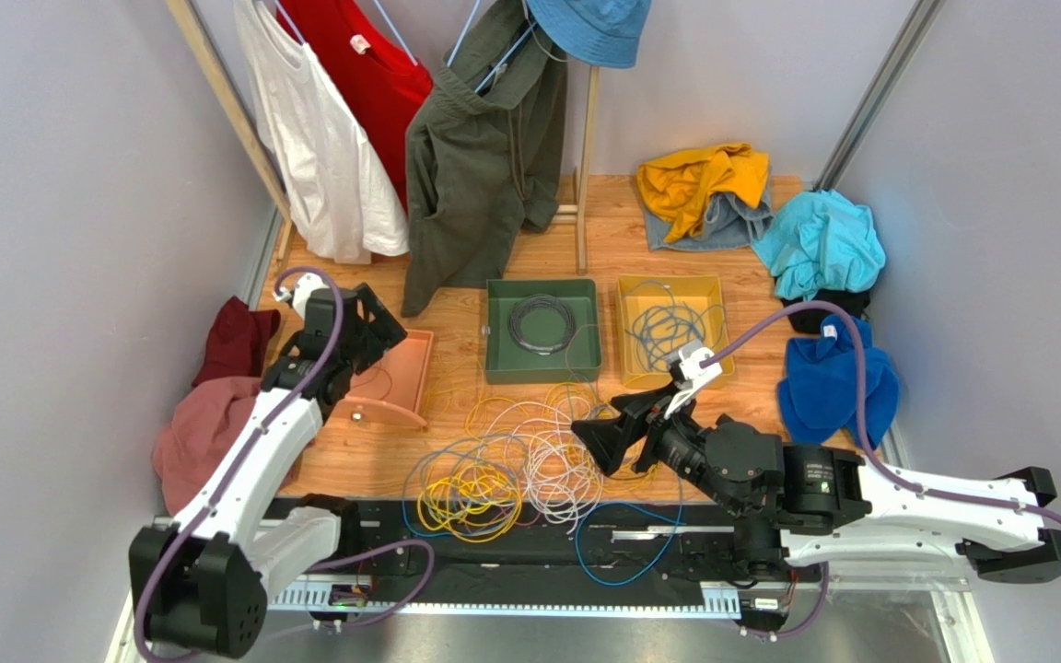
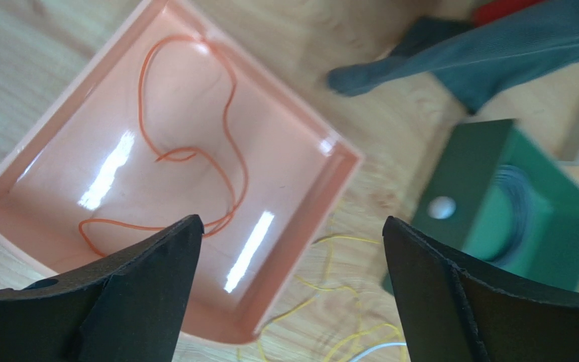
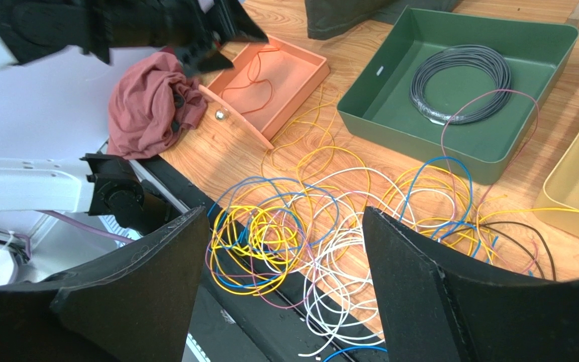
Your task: Untangle the cables
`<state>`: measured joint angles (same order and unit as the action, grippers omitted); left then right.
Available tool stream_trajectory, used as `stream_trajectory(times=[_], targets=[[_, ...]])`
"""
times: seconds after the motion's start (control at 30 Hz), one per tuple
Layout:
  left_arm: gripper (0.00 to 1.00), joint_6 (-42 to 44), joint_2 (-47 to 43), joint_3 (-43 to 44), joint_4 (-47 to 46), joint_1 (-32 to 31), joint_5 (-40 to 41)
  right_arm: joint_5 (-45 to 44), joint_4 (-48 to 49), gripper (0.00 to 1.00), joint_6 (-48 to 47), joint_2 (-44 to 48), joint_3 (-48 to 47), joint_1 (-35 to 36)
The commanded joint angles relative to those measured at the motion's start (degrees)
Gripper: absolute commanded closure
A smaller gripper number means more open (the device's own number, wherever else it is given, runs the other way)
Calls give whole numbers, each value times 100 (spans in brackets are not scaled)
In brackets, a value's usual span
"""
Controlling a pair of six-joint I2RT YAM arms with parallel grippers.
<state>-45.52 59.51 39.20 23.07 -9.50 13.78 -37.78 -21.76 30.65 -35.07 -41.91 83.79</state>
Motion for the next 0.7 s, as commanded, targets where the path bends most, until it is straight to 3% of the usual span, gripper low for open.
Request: stream_trajectory(times=[0.0, 0.4, 0.67], targets=[[1, 43, -710, 404, 452, -183, -43, 60, 374, 21, 134, -132, -63, -20], [1, -203, -993, -219, 251, -4205, 834, -89, -240, 23, 784, 149, 349, -20], [1, -765, -1134, -1054, -22, -5562, 915, 16, -522, 24, 1276, 255, 737, -12]])
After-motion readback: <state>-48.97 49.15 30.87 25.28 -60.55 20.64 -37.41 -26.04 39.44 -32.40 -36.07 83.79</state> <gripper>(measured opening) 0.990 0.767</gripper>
